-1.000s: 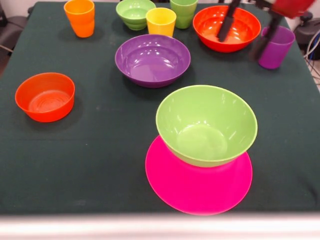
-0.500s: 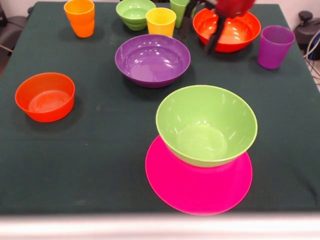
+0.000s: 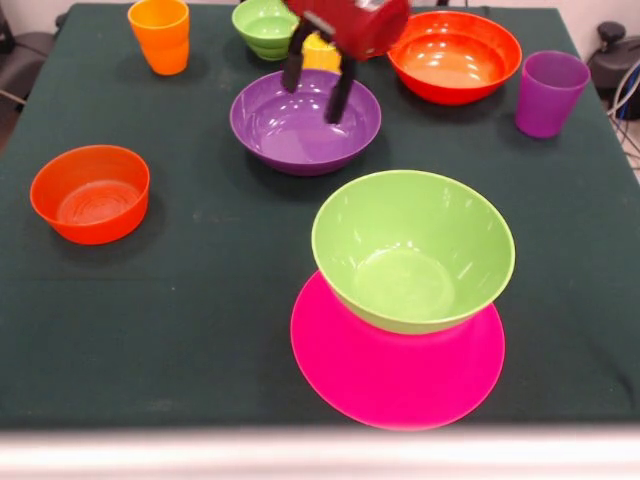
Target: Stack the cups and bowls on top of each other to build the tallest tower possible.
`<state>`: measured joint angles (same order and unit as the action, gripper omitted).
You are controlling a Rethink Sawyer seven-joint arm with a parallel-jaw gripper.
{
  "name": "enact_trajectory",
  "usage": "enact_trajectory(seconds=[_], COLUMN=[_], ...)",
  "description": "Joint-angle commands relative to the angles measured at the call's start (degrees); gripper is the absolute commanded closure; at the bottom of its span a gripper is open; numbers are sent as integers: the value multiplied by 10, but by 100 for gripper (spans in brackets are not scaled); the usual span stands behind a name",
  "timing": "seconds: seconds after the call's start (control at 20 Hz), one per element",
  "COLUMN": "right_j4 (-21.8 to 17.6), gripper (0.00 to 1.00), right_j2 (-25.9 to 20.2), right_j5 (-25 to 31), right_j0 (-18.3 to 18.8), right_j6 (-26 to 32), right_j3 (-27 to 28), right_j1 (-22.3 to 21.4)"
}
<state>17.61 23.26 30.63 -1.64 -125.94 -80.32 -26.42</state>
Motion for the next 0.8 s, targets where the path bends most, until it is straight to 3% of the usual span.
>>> enact_trajectory(seconds=[0.05,0.4,0.8], right_j4=[-100,-159,-197], gripper=[0,0,0], right_j2=[-156,-191,-208], right_j5=[-61,-90,-55], right_j0=[48,78,90], right_j6=[132,89,66], right_j3=[-97,-110,-104], right_j1=[-5,0,-9])
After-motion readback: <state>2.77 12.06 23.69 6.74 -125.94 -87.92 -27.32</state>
